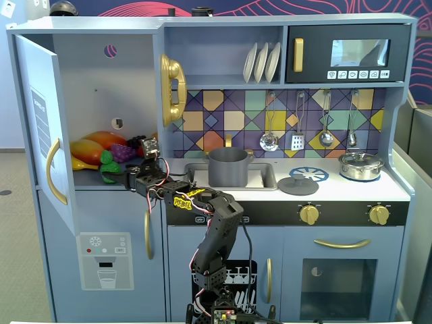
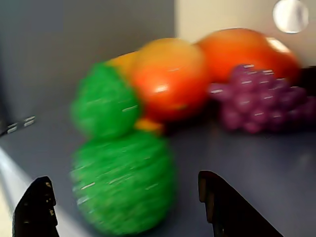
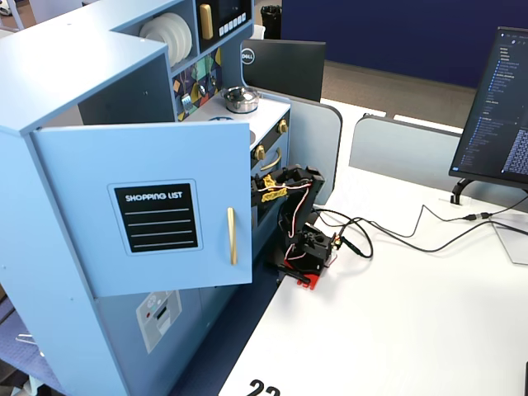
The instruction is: Pick up the green pineapple from the left cabinet and place it in the gray recipient
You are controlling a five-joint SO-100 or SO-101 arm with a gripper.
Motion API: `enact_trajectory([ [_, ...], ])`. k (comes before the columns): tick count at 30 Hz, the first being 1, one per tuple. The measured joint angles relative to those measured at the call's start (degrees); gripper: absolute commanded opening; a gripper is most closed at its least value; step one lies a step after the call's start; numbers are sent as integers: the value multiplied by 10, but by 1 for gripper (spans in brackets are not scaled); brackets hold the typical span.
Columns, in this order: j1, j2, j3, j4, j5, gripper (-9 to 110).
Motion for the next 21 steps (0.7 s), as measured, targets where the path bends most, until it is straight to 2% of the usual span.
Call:
enact_trajectory([
  [8,-14,-75,-65,9,-18,27],
  [9,-18,-91,-80,10,-22,24],
  [12,-35,-138,-129,20,-41,1],
  [13,-40,-153,-143,25,-55,0],
  [21,-60,-148,-176,15,-115,0],
])
